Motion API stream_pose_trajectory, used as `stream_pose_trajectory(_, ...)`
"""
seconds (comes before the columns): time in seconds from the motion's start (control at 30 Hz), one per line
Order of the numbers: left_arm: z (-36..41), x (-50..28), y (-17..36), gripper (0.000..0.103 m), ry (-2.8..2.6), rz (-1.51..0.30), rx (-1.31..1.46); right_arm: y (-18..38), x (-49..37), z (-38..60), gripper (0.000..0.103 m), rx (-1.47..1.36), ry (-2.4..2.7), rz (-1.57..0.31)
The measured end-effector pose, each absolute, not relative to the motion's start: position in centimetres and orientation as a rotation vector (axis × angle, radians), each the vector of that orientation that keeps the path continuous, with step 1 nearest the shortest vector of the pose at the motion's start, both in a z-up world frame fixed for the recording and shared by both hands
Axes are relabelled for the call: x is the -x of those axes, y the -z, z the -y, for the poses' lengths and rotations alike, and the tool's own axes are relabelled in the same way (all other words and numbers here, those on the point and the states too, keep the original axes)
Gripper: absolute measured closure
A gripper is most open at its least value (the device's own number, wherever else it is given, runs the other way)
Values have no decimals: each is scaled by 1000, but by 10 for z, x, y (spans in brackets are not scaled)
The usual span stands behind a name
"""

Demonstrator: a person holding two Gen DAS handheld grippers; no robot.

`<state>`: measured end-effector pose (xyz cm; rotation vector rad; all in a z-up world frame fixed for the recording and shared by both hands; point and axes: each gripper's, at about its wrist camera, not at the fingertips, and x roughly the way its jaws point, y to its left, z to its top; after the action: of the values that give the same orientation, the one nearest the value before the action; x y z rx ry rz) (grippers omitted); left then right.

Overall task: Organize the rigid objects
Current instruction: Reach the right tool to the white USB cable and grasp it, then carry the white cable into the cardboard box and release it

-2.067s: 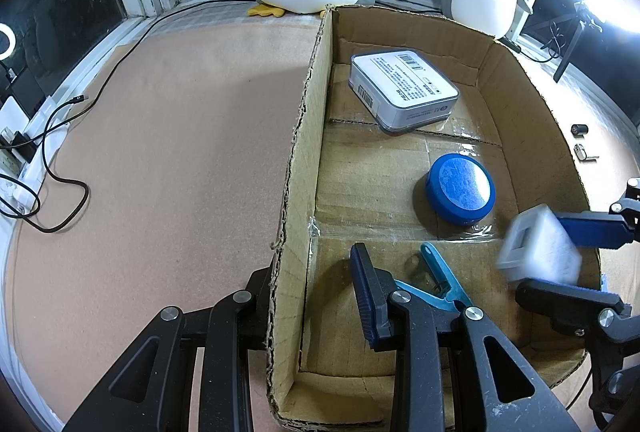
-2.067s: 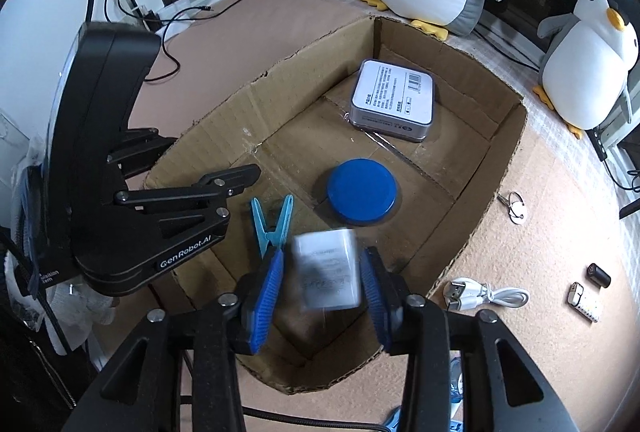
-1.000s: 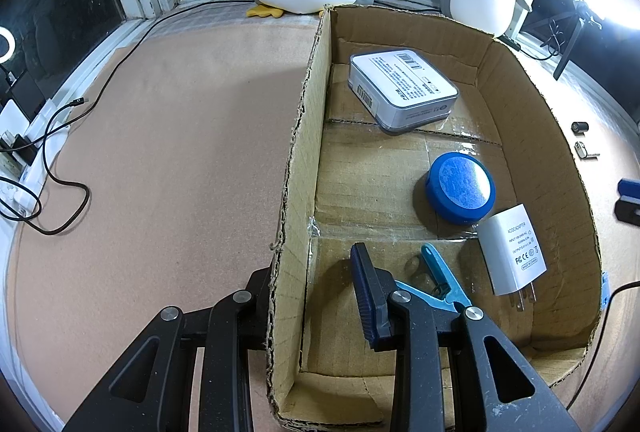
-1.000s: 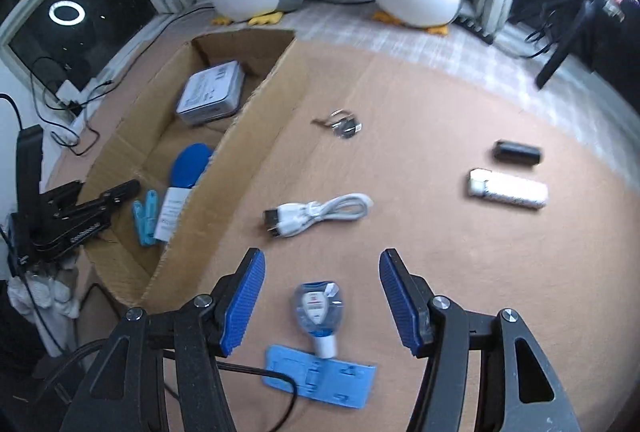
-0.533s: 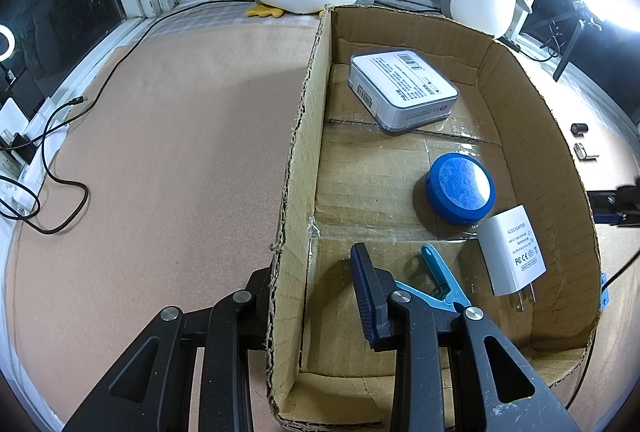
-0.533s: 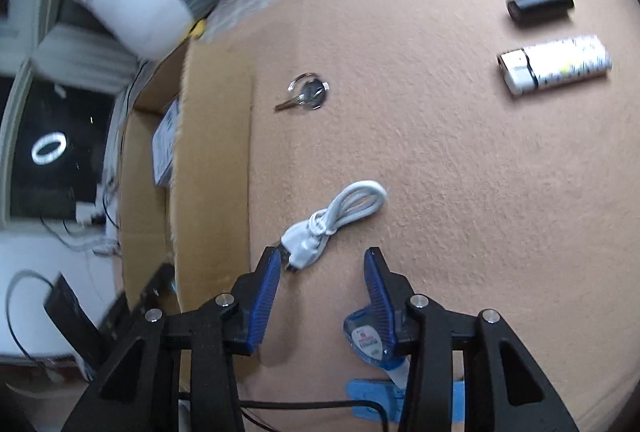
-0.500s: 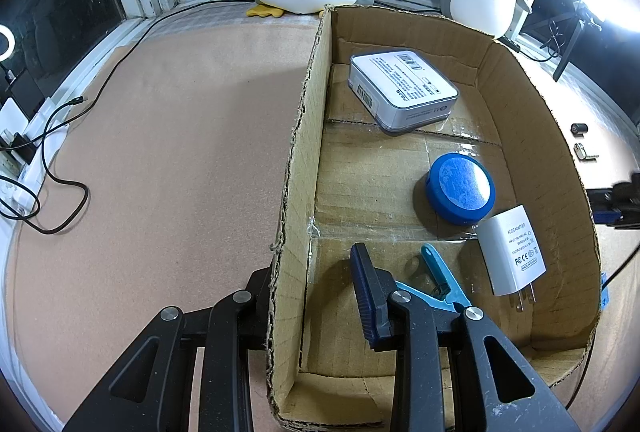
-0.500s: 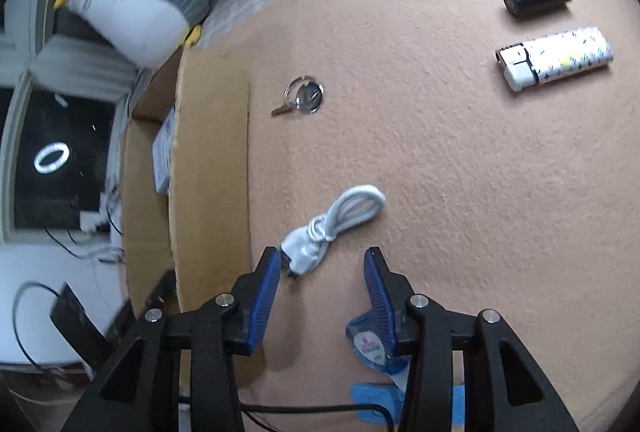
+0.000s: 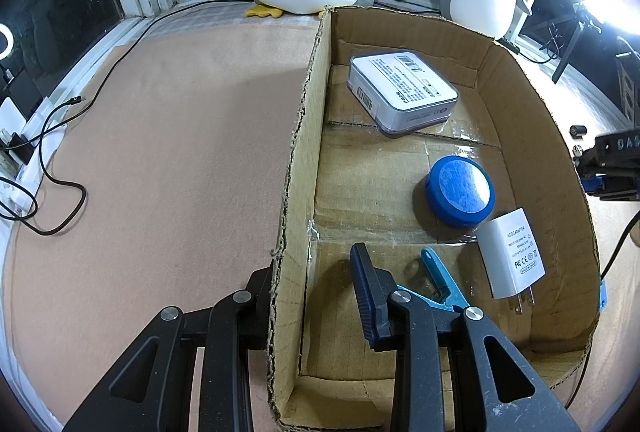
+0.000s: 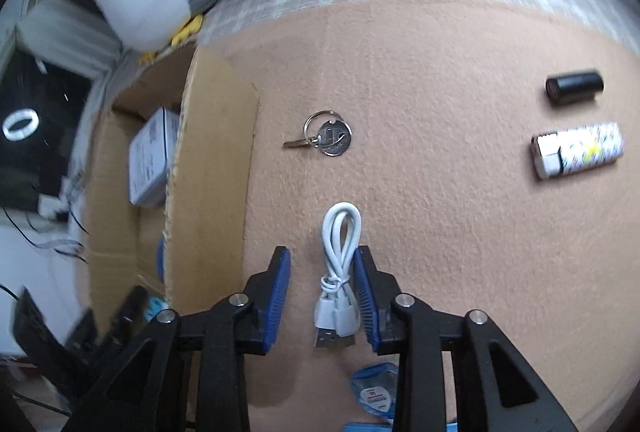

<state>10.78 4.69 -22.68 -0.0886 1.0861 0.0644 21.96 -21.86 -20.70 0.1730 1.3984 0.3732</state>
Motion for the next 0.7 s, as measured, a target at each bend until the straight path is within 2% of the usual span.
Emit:
stream_pose_trajectory(0.07,-47,-108,227,70,-63,-1086,90,205,-217,210,86,-74,-359,-1384)
stream_pose_trajectory(0.2,-48,-108,227,70,-63,-1086,90,204,-212,203,90,31,-360,-1362)
stream_pose_trajectory(0.5,-48,-108,227,70,-63,-1086,90,204,-205,219,91,-52,-371,-1337)
stream_pose_trajectory(0.7,-48,-108,227,70,-64,-1085,91,178,-202,235,91,-105,-391,-1287)
